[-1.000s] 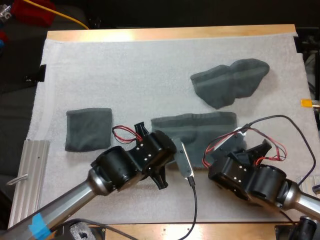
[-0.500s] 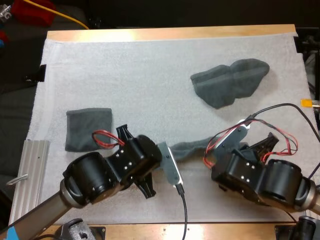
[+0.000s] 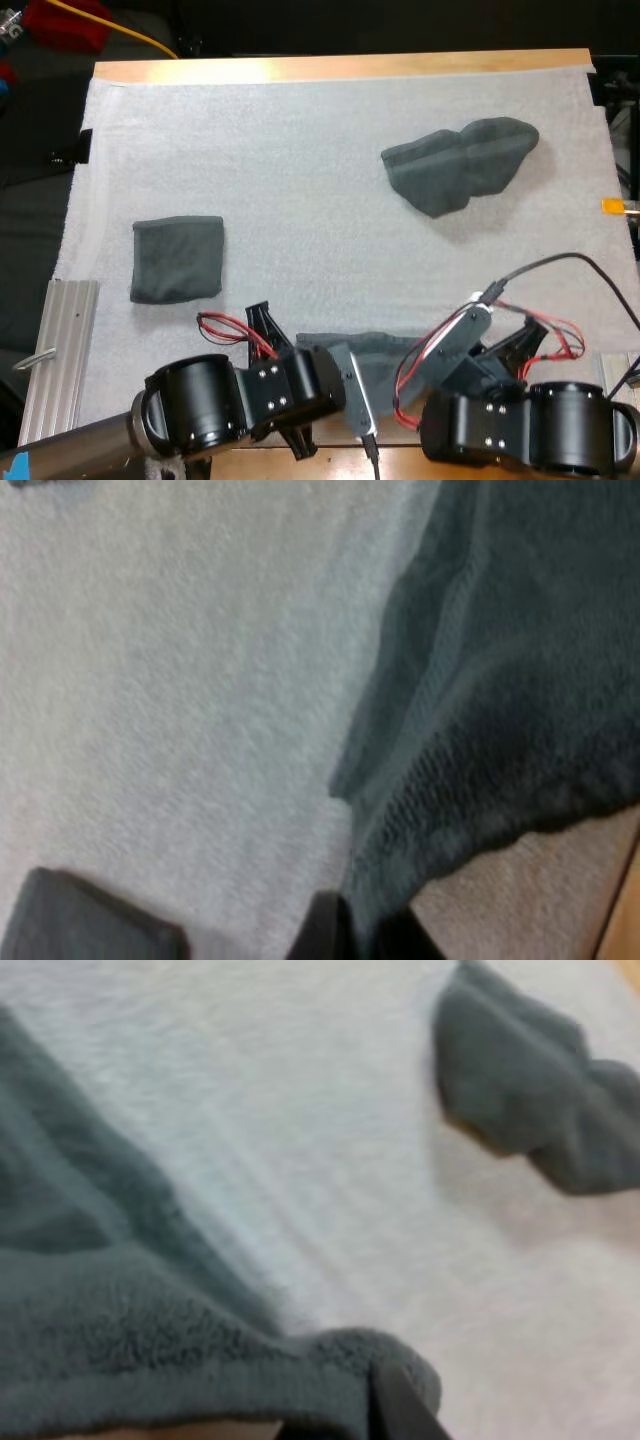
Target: Pick towel from pile, fold and stack
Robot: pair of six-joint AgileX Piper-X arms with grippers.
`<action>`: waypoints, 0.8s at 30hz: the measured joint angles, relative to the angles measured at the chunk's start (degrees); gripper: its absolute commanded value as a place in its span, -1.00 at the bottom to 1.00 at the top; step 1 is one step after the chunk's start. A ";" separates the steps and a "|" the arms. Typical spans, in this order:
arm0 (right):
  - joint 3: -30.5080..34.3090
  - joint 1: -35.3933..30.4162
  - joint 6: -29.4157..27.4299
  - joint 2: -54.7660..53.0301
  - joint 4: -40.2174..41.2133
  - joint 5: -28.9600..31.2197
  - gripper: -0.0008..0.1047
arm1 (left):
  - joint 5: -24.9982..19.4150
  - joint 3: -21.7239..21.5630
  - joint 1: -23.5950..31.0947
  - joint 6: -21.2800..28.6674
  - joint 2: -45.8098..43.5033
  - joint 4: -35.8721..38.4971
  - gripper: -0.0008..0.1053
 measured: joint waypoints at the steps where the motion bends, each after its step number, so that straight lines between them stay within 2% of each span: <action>1: 0.00 0.73 0.72 0.00 0.10 -0.58 -0.96 | -0.54 0.00 -0.71 -0.93 0.00 0.46 -0.98; 10: -0.29 4.27 4.97 -0.10 0.28 -4.17 -0.96 | -1.11 0.00 -5.44 -8.77 -2.21 1.60 -0.98; 21: -0.29 3.05 7.27 -0.10 0.28 -3.73 -0.96 | -1.25 0.00 -4.26 -11.54 -2.83 1.74 -0.98; 24: -0.29 0.10 7.33 -0.10 0.28 -2.11 -0.96 | -3.44 0.00 -1.77 -11.52 -2.83 1.74 -0.98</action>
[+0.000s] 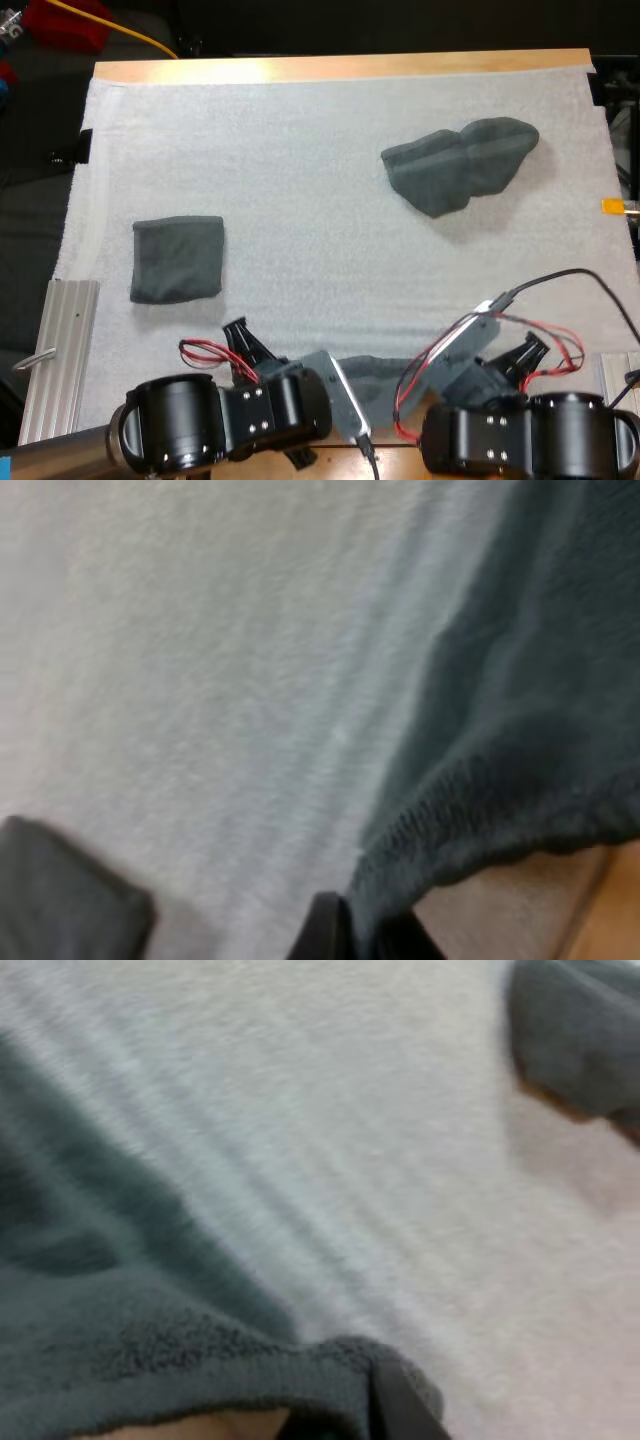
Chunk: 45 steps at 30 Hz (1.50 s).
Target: Pick towel from pile, fold and stack
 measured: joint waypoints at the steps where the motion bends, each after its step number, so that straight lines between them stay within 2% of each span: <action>1: 0.00 -1.40 -0.21 0.00 0.00 0.32 -0.96 | -0.77 0.00 1.06 0.15 0.00 0.00 -0.98; 7: 0.61 -10.24 -7.01 1.49 -3.03 0.78 -0.96 | -1.39 0.00 8.32 4.87 0.00 -1.37 -0.98; 16: 2.35 -23.27 -17.57 4.67 -14.14 0.78 -0.96 | -1.20 1.03 19.51 13.42 0.64 -12.05 -0.98; 20: 2.35 -27.64 -21.21 5.89 -19.30 -0.96 -0.96 | 0.78 1.03 24.00 17.85 2.61 -16.06 -0.98; 32: 2.35 -37.46 -27.28 13.20 -31.39 -5.08 -0.96 | 3.21 1.03 33.10 23.80 12.08 -26.50 -0.98; 34: 2.35 -38.68 -27.41 14.89 -32.80 -6.71 -0.96 | 4.90 1.03 34.43 24.58 13.53 -27.87 -0.98; 39: 2.35 -41.20 -27.95 19.43 -35.79 -8.98 -0.96 | 5.57 1.03 37.55 26.10 17.54 -30.46 -0.98; 45: 2.35 -42.90 -28.89 24.12 -41.05 -9.56 -0.96 | 7.77 1.03 41.67 27.29 22.61 -34.97 -0.96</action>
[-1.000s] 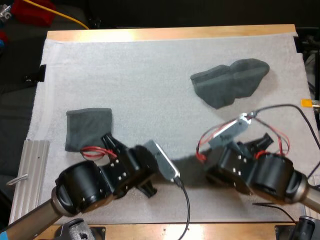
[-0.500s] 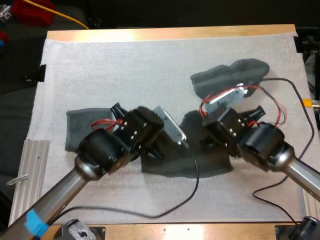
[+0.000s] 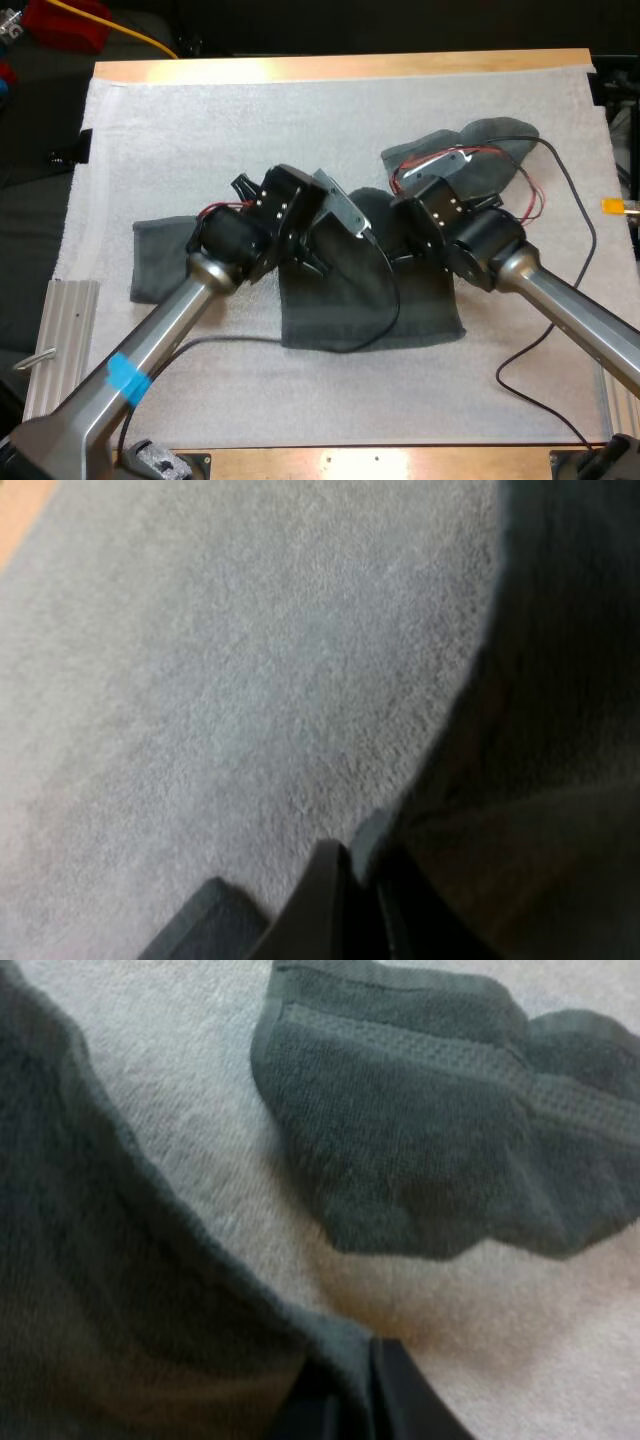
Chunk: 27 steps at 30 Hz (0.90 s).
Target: Pick towel from pile, fold and stack
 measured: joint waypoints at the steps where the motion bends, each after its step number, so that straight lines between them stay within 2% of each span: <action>1: 0.00 -0.10 -0.20 0.64 -0.94 0.00 -0.96 | 0.10 0.00 0.41 0.13 0.90 -0.74 -0.89; 3: 0.00 -0.72 -0.27 2.14 -2.44 0.03 -0.96 | 0.10 0.00 1.49 0.77 2.62 -1.76 -0.63; 5: 0.00 -1.28 -0.46 3.44 -3.70 0.69 -0.92 | 0.21 0.00 2.32 1.12 4.09 -2.38 -0.22; 7: 0.00 -1.87 -0.59 4.67 -5.34 1.66 -0.76 | -0.06 0.00 2.90 1.17 5.22 -3.09 0.16; 8: 0.00 -2.13 -0.59 5.17 -6.12 2.23 -0.60 | -0.60 0.00 3.14 1.17 5.50 -3.66 0.34; 9: 0.00 -2.35 -0.59 5.48 -6.96 2.64 -0.49 | -1.64 0.14 3.26 1.20 5.65 -4.29 0.37; 10: 0.00 -2.63 -0.59 5.75 -7.73 3.12 -0.31 | -3.14 0.19 3.29 1.33 5.67 -5.02 0.32; 12: 0.00 -3.12 -0.59 5.99 -8.66 3.82 0.13 | -6.70 0.09 3.29 1.75 5.67 -6.48 0.22; 14: 0.00 -3.50 -0.59 5.97 -9.31 5.69 0.59 | -7.76 -0.51 3.29 2.47 5.67 -6.72 0.20; 16: 0.00 -3.89 -0.59 5.97 -9.46 8.76 0.85 | -8.05 -0.89 3.29 2.66 5.06 -7.05 0.20; 18: 0.00 -4.15 -0.61 5.95 -8.81 9.95 0.90 | -8.02 -0.87 3.29 2.64 3.66 -7.15 0.20; 22: 0.00 -4.30 -0.73 5.15 -6.64 10.37 0.84 | -8.02 -0.87 3.29 2.64 -0.68 -6.83 0.20; 27: 0.00 -4.30 -0.73 1.58 -4.24 10.33 0.84 | -7.25 -1.00 3.29 1.83 -7.71 -3.10 0.20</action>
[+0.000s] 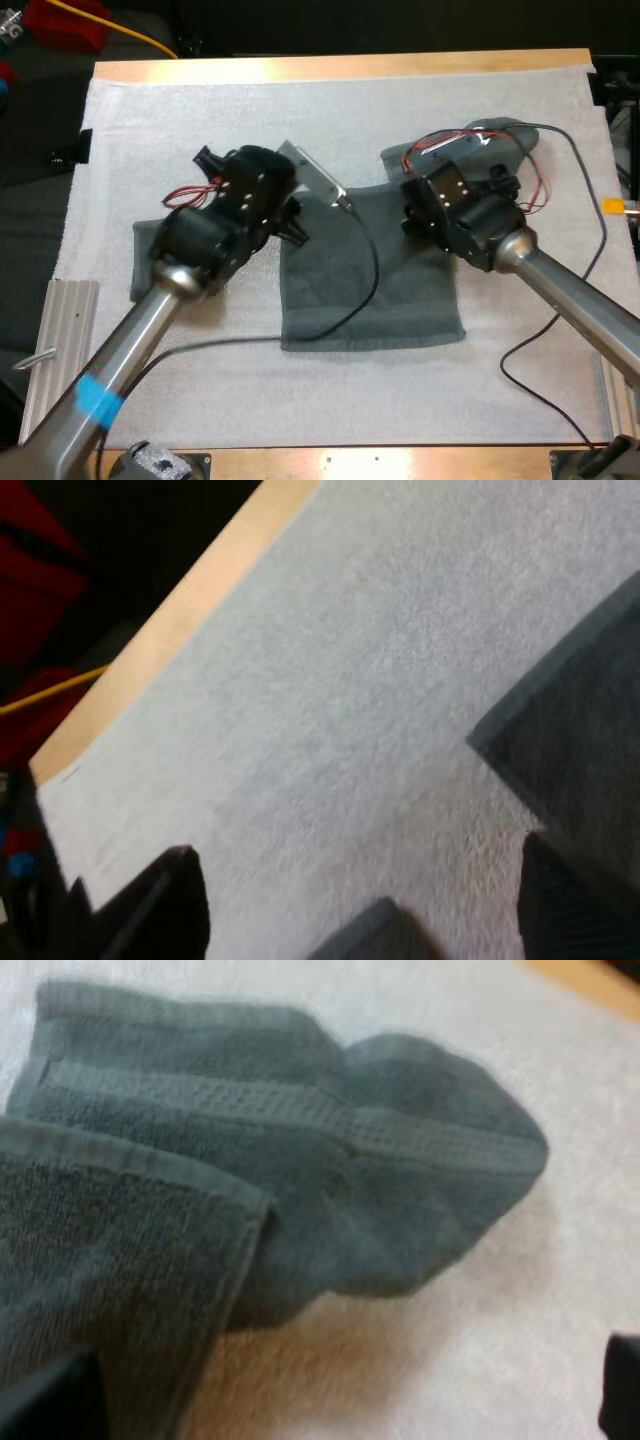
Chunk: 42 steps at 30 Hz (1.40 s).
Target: Pick towel from pile, fold and stack
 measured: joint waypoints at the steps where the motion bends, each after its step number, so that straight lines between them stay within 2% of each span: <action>1: 0.00 0.00 0.00 -1.14 0.63 -0.22 0.84 | 0.42 0.00 0.00 -0.79 -1.46 0.77 0.20; 6: 0.00 0.00 1.87 -6.73 5.71 -2.80 0.84 | 5.36 0.00 0.00 -5.97 -7.53 3.51 0.20; 12: 0.00 0.00 4.51 -12.62 13.46 -8.05 0.84 | 9.08 0.00 0.00 -11.74 -12.93 7.84 0.20; 18: 0.00 0.00 8.83 -17.82 20.46 -14.14 0.84 | 13.67 0.00 0.00 -15.53 -17.87 14.57 0.20; 24: 0.00 0.00 11.88 -22.84 24.92 -16.65 0.84 | 16.99 0.00 0.00 -20.08 -22.30 19.73 0.20; 29: 0.00 0.00 13.10 -26.72 28.47 -19.24 0.84 | 17.73 0.00 0.00 -22.07 -25.99 21.81 0.20; 42: 0.00 0.00 16.50 -34.98 36.85 -26.84 0.84 | 24.93 0.00 0.00 -25.72 -32.20 31.03 0.20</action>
